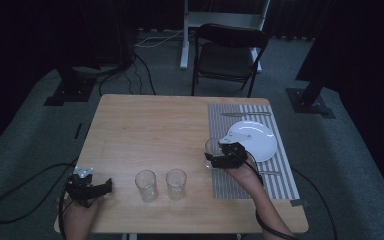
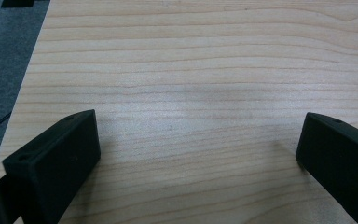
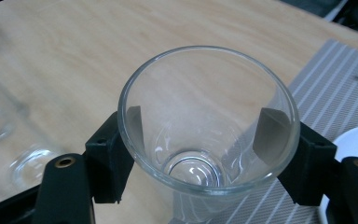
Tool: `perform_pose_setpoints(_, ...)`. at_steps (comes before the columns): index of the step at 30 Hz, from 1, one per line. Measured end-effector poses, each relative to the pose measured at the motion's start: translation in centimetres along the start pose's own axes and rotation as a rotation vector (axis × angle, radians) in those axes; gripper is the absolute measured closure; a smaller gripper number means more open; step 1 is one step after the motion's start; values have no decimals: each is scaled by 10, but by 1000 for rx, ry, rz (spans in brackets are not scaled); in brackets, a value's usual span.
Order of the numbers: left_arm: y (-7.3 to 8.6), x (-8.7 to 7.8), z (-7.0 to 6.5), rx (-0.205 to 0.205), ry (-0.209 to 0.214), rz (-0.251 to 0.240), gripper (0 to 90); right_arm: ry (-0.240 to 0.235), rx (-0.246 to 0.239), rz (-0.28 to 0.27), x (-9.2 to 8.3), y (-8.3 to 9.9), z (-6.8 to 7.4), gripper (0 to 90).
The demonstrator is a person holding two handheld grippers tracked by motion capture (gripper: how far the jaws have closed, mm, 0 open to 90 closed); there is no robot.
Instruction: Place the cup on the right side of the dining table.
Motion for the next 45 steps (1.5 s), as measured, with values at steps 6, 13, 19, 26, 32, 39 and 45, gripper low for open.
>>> perform_pose_setpoints(6, 0, 0, 0, 0, 0, 0, 0, 33, 27, 10, 8, -15, -16, 290)
perform_pose_setpoints(13, 0, 0, 0, 0, 0, 0, 0, 77, 46, 13, 18, -31, -31, 290)
perform_pose_setpoints(19, 0, 0, 0, 0, -1, 0, 0, 121, 80, 13, 30, -41, -50, 291)
perform_pose_setpoints(26, 0, 0, 0, 0, -1, 1, 0, 151, 97, 11, 39, -53, -62, 291)
perform_pose_setpoints(32, 0, 0, 0, 0, -1, 0, 0, 175, 123, 8, 48, -64, -74, 291)
perform_pose_setpoints(39, 0, 0, 0, 0, -1, 0, 0, 218, 143, 26, 59, -67, -89, 291)
perform_pose_setpoints(45, 0, 0, 0, 0, -1, 0, 0, 234, 147, 20, 67, -79, -97, 291)
Point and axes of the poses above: each handheld gripper's, and its own axes: x roughly forward along the jaws, y roughly out of its underside, z roughly to its left, the point moved 7 cm from there along x, roughly forward along the jaws, and after that the axes turned 13 degrees about x, right-handed, at the moved point
